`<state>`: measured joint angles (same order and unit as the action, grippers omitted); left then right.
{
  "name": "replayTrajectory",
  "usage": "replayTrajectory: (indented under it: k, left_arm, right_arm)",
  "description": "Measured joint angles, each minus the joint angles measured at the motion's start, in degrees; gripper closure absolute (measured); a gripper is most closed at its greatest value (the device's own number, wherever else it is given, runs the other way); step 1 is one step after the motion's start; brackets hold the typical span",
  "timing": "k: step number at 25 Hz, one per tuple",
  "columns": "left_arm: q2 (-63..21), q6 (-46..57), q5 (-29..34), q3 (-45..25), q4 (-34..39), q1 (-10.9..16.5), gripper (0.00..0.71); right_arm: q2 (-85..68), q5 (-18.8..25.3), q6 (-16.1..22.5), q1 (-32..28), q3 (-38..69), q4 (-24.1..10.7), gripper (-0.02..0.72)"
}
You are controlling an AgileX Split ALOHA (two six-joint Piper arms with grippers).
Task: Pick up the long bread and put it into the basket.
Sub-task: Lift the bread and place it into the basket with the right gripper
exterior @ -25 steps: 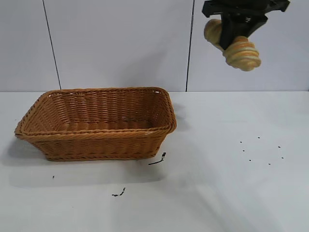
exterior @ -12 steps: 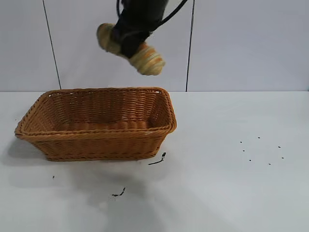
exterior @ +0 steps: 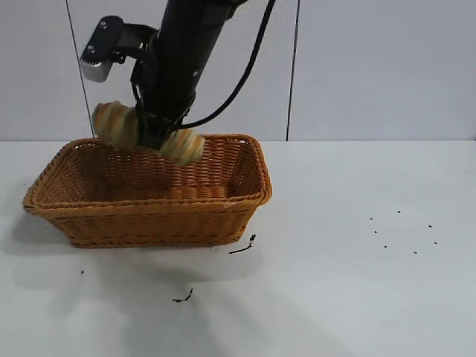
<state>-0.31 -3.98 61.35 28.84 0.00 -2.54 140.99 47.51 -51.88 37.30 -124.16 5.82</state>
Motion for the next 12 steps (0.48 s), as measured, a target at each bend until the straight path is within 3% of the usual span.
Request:
replayTrajectory:
  k: [4, 6, 12]
  left_arm:
    - [0.00, 0.00, 0.00, 0.00, 0.00, 0.00, 0.014]
    - [0.00, 0.00, 0.00, 0.00, 0.00, 0.00, 0.014]
    - [0.00, 0.00, 0.00, 0.00, 0.00, 0.00, 0.014]
  right_arm:
    - [1.34, -0.77, -0.08, 0.00, 0.00, 0.08, 0.528]
    - [1.42, -1.12, -0.08, 0.00, 0.00, 0.13, 0.477]
    - [1.42, -1.65, 0.71, 0.00, 0.00, 0.13, 0.121]
